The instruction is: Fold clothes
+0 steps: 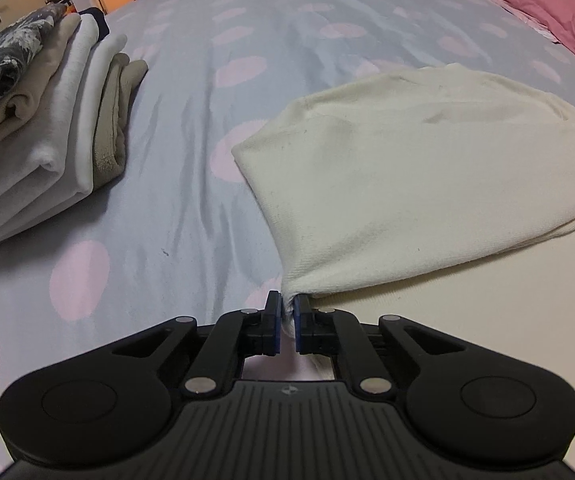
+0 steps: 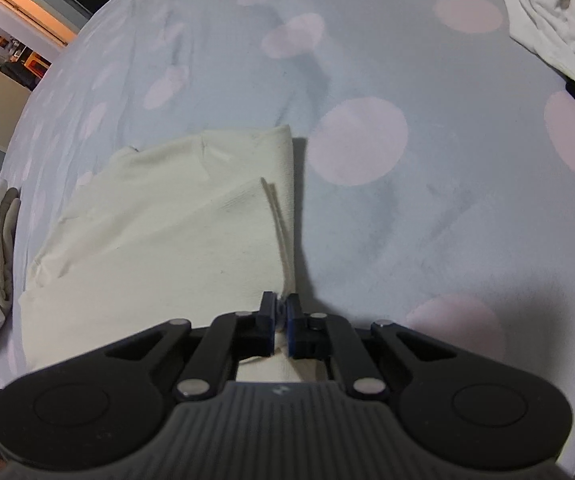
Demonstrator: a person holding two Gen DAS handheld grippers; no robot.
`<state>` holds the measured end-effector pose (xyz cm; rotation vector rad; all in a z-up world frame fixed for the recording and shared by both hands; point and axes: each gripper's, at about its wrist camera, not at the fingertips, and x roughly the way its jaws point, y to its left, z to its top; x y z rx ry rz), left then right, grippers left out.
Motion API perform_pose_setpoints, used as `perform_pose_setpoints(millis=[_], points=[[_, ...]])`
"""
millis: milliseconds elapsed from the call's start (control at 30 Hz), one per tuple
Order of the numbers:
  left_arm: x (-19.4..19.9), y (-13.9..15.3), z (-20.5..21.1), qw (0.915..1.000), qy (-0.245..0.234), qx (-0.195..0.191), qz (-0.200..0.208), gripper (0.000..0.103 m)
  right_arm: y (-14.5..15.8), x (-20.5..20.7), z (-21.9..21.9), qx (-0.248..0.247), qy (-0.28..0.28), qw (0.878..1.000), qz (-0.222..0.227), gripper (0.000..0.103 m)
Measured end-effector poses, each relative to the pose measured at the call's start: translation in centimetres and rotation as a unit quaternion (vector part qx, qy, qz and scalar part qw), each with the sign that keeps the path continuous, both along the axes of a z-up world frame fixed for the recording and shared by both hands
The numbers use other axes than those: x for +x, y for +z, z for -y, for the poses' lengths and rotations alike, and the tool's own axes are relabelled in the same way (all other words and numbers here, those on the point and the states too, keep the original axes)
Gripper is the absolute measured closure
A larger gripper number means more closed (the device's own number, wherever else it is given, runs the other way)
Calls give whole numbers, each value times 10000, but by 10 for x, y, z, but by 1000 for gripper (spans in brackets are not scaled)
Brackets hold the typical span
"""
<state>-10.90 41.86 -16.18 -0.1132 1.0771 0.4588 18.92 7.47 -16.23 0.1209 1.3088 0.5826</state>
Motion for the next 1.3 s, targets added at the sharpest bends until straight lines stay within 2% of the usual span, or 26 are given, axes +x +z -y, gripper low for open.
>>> perform_pose_setpoints(millis=[100,167,200,267,333,400,533,667,767,833,1000,1067,1100,1133,1200,1233,1300], points=[[-4,5,0,10000,20,-64,-32,92,3,-1,-1,-146,201,9995,193,92],[-10,10,0,9999,83,-125,-37,92,6,-2,3,-224,237,9991,284,80],[-14,14,1,9998,88,-154,-12,90,9,-4,4,-251,266,9987,349,79],[-25,22,3,9996,95,-239,95,83,14,-10,7,-230,501,9975,444,77],[-35,29,7,9990,131,-357,227,67,18,-19,11,-253,712,9957,532,69],[-43,33,12,9984,192,-455,259,62,21,-31,11,-331,948,9931,612,64],[-64,31,26,9969,183,-753,127,62,21,-59,19,-483,1381,9870,672,63],[-82,23,39,9957,216,-893,-84,62,9,-93,39,-516,1554,9857,401,62],[-94,17,48,9947,270,-962,-240,62,1,-117,50,-663,1651,9831,434,62],[-102,13,54,9938,306,-1008,-344,68,-1,-130,56,-746,1666,9821,474,62],[-115,7,68,9917,244,-1160,-489,71,-7,-153,68,-857,1690,9807,489,62],[-115,7,74,9925,127,-1093,-530,77,-8,-160,70,-883,1738,9798,453,62],[-115,7,77,9928,77,-1068,-532,84,-8,-164,71,-901,1776,9789,458,62],[-116,9,78,9929,47,-1078,-506,99,-9,-167,71,-940,1833,9774,479,67],[-117,12,82,9931,-12,-1084,-453,100,-9,-173,72,-1014,1943,9743,523,91],[-118,14,83,9935,-36,-1055,-424,100,-7,-175,72,-1015,1971,9734,576,96],[-120,19,82,9939,-11,-1057,-304,100,-2,-179,75,-947,1944,9739,688,97]])
